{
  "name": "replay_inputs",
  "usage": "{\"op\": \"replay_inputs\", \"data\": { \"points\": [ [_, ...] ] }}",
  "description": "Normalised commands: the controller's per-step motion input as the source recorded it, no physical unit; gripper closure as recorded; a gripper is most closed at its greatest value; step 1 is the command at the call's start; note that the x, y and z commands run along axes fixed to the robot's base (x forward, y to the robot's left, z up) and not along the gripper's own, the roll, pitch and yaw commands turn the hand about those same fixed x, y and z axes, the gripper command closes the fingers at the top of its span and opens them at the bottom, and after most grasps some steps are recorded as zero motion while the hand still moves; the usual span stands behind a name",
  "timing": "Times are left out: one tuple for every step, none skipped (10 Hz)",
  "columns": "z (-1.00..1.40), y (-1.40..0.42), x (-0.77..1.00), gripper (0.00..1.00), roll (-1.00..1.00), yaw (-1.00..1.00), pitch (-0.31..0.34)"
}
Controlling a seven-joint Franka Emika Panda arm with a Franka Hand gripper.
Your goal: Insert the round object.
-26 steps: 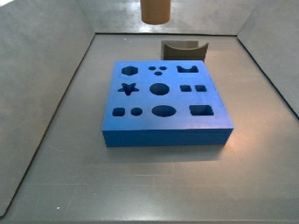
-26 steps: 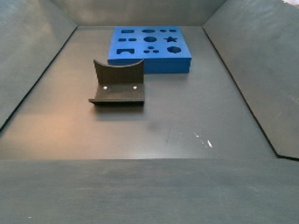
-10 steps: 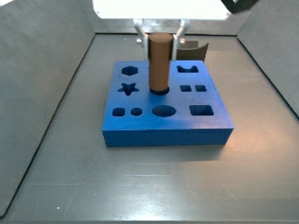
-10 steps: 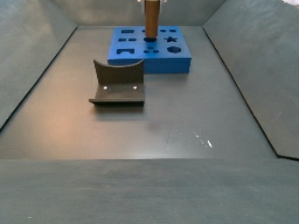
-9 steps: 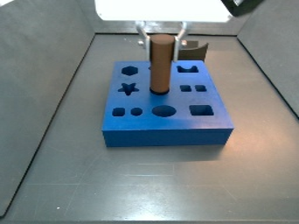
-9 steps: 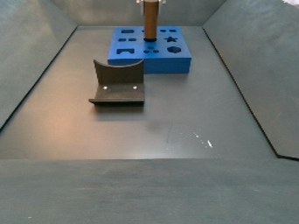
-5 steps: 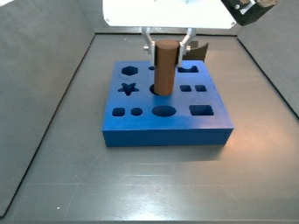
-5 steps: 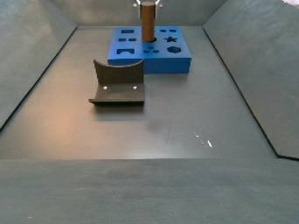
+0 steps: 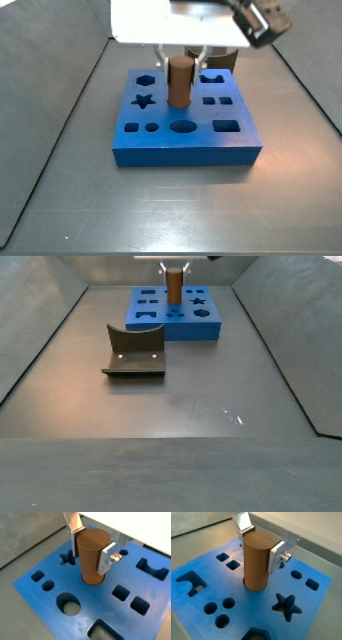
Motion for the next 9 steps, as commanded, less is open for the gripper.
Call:
{"op": "replay_inputs", "data": {
  "points": [
    [-0.31, 0.0, 0.0, 1.0, 0.0, 0.0, 0.0],
    [-0.3, 0.0, 0.0, 1.0, 0.0, 0.0, 0.0],
    [-0.25, 0.0, 0.0, 1.0, 0.0, 0.0, 0.0],
    [-0.26, 0.0, 0.0, 1.0, 0.0, 0.0, -0.026],
    [-0.26, 0.0, 0.0, 1.0, 0.0, 0.0, -0.011],
    [-0.33, 0.0, 0.0, 1.0, 0.0, 0.0, -0.02],
    [-0.15, 0.03, 0.0, 1.0, -0.04, 0.0, -0.027],
    [0.0, 0.04, 0.0, 1.0, -0.07, 0.0, -0.009],
    [0.0, 0.0, 0.0, 1.0, 0.0, 0.0, 0.0]
  ]
}}
